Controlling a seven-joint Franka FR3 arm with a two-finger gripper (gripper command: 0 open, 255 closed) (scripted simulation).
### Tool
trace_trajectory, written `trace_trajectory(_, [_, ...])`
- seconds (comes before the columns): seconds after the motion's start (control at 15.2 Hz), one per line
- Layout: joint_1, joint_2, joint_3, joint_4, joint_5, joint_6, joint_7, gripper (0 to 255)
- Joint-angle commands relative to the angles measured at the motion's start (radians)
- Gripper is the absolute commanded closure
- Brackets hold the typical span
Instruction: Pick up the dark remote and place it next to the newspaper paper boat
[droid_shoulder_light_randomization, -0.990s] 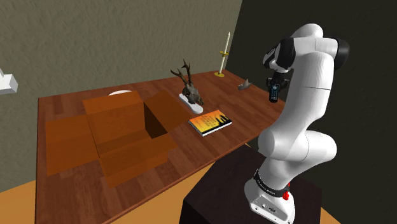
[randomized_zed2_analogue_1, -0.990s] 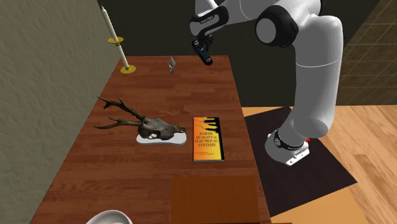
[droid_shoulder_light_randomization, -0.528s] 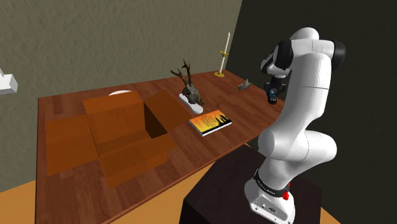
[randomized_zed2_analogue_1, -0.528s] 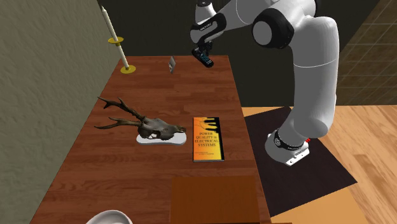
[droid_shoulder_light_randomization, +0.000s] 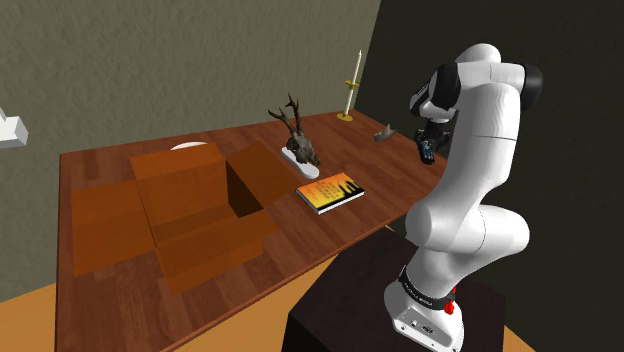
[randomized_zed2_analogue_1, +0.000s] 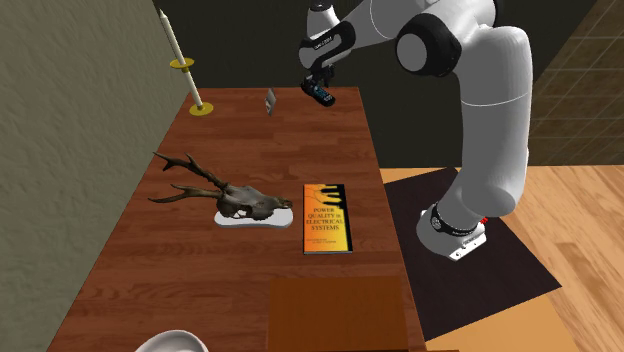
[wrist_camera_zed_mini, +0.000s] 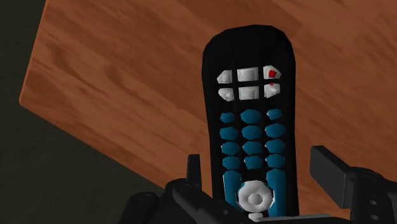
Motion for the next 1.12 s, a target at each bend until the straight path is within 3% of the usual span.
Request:
trace_trajectory(0.0, [0.000, 0.000, 0.000, 0.000, 0.000, 0.000, 0.000, 0])
trace_trajectory(0.26, [0.000, 0.000, 0.000, 0.000, 0.000, 0.000, 0.000, 0])
trace_trajectory(0.53, [0.029, -0.083, -0.017, 0.008, -0.033, -0.088, 0.020, 0])
trace_trajectory(1.06, [0.029, -0.083, -0.017, 0.008, -0.034, -0.088, 0.020, 0])
